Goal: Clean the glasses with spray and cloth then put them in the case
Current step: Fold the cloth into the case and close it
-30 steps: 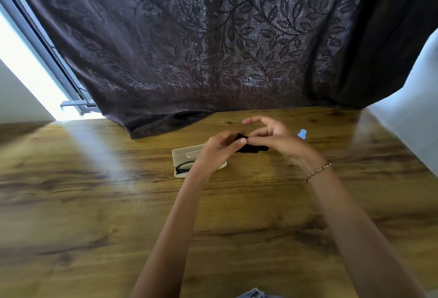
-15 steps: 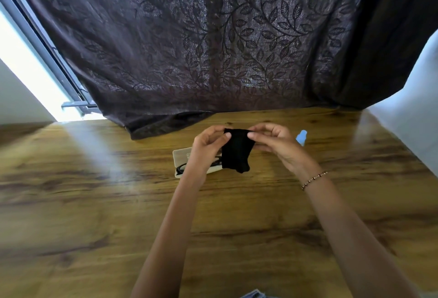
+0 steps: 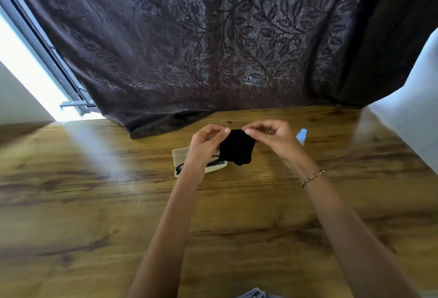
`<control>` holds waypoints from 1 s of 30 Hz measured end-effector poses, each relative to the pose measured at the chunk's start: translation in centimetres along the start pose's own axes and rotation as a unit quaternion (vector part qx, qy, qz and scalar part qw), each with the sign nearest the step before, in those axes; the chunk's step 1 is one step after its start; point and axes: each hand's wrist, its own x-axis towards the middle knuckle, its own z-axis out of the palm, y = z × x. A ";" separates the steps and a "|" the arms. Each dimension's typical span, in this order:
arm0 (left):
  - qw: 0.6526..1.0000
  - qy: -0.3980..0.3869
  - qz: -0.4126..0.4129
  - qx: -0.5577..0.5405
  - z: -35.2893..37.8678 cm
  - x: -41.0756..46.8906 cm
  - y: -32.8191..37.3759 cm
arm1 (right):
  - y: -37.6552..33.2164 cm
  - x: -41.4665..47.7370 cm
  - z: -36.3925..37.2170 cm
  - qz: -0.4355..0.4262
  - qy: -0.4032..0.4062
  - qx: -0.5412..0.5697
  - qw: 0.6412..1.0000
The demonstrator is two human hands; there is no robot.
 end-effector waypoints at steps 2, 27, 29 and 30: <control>1.000 0.003 0.022 0.013 0.0 0.0 -0.1 | -0.1 0.1 0.1 -0.013 0.008 -0.006 1.000; 0.998 -0.021 -0.049 -0.038 -0.1 -0.4 0.6 | 0.2 0.5 0.7 -0.040 0.004 -0.080 0.996; 0.998 -0.019 -0.042 -0.034 -0.1 -0.4 0.6 | 0.3 0.4 0.9 -0.039 0.004 -0.082 0.996; 0.999 -0.016 -0.040 -0.032 -0.1 -0.4 0.6 | 0.3 0.4 0.9 -0.040 0.003 -0.083 0.996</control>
